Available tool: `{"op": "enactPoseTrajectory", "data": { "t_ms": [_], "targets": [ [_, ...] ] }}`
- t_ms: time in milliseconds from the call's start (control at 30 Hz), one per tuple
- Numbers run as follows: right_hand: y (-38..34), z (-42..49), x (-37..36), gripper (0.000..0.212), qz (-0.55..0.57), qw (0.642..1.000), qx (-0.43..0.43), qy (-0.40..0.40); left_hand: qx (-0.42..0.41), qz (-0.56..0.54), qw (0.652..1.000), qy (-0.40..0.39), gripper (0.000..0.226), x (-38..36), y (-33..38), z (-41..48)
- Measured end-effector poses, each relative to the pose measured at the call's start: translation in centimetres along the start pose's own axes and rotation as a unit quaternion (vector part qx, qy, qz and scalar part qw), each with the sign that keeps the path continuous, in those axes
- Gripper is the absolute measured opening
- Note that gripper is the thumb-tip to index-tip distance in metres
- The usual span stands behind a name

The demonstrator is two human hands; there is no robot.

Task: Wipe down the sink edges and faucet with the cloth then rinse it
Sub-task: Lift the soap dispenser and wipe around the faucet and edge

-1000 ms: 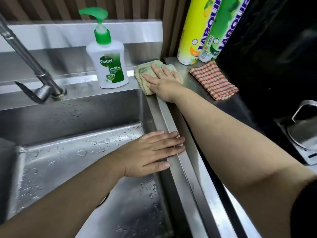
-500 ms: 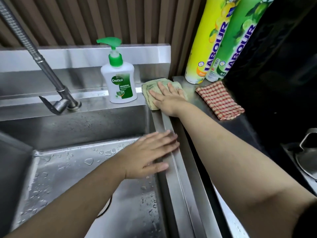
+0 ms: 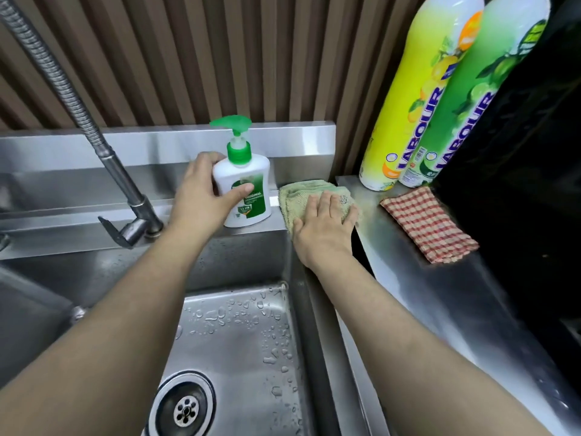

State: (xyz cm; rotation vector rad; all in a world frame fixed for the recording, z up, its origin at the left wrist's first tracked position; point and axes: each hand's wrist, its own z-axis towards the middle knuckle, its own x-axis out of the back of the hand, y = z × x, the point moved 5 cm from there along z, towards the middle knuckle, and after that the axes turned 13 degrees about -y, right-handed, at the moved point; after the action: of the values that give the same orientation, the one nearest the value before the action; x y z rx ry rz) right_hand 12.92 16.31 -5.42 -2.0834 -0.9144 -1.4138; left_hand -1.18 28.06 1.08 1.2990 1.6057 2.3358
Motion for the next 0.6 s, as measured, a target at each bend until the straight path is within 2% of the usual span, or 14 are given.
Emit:
{"op": "enactPoseTrajectory", "data": {
  "t_ms": [100,233,333,433,600],
  "targets": [
    [-1.1,0.3,0.3,0.058,-0.029,0.999,0.012,-0.014,-0.012,0.011,0.999,0.028,0.048,0.7,-0.1,-0.8],
    [-2.6,-0.2,0.0,0.057,-0.009,0.997,0.072,-0.009,0.035,-0.019,0.996,0.075,0.054,3.7,-2.9,-5.6],
    [-6.2,-0.9,-0.9,0.056,0.028,0.99,0.139,-0.004,0.065,-0.053,0.993,0.081,0.049,5.8,-5.0,-9.9],
    [-10.0,-1.2,-1.6,0.056,0.05,0.987,0.149,0.019,0.098,-0.088,0.987,0.088,0.055,7.6,-6.7,-13.5],
    [-16.3,-2.0,-2.2,0.057,0.05,0.973,0.224,0.021,0.11,-0.065,0.986,0.109,0.051,9.4,-8.3,-16.6]
  ]
}}
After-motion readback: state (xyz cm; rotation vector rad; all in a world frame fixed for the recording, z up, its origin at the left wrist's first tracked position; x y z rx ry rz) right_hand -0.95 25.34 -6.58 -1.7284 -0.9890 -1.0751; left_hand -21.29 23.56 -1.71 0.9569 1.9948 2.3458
